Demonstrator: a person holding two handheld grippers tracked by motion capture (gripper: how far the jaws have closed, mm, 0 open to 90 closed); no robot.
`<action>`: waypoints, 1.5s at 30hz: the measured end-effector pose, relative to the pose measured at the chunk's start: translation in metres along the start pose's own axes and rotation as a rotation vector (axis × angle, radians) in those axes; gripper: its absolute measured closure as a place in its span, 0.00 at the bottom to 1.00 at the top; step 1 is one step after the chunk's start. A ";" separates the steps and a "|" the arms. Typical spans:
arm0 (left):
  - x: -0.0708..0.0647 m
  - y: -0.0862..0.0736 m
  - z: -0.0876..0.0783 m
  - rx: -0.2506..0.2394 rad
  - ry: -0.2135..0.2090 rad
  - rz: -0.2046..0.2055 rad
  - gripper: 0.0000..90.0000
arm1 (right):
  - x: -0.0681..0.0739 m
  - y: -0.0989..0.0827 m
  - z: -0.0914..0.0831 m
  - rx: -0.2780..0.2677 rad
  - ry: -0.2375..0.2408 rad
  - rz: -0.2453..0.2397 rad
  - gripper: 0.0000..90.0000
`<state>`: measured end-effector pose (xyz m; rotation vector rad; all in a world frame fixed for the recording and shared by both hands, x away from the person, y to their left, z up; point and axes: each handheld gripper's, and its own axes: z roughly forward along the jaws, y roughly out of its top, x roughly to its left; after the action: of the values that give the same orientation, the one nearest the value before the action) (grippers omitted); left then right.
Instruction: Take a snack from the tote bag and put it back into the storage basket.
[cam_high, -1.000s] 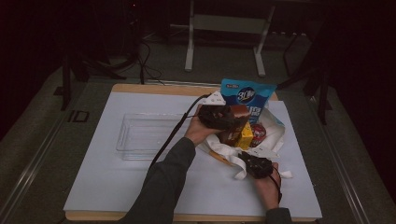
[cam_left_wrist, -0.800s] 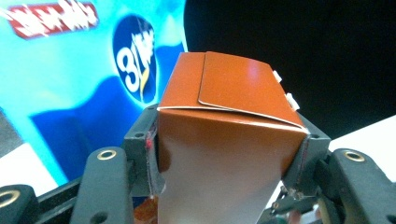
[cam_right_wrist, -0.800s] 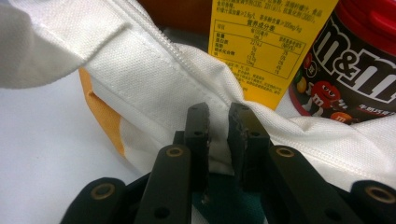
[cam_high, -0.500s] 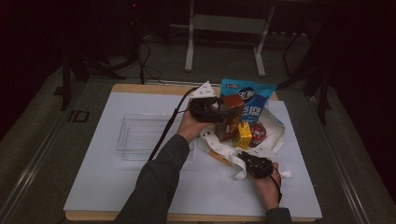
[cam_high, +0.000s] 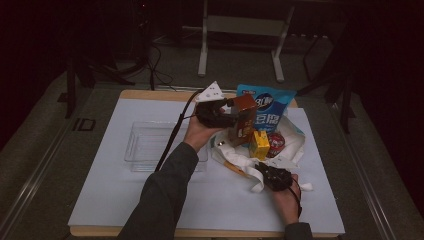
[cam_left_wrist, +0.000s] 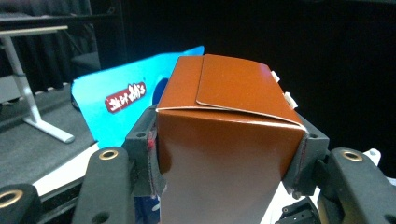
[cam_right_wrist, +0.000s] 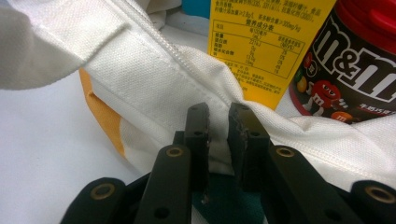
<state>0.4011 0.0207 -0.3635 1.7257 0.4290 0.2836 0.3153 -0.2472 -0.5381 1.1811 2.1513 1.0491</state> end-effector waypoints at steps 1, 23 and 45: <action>0.000 0.001 -0.002 0.001 0.002 0.007 0.47 | 0.000 0.000 0.000 -0.001 0.000 -0.001 0.87; 0.007 0.016 -0.047 0.028 0.041 0.043 0.47 | -0.001 0.000 0.000 0.000 0.007 0.004 0.86; 0.012 0.029 -0.083 0.062 -0.032 0.109 0.47 | -0.001 0.000 0.000 -0.001 0.008 0.006 0.86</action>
<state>0.3813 0.0947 -0.3191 1.8146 0.3238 0.3239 0.3159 -0.2482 -0.5380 1.1850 2.1547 1.0589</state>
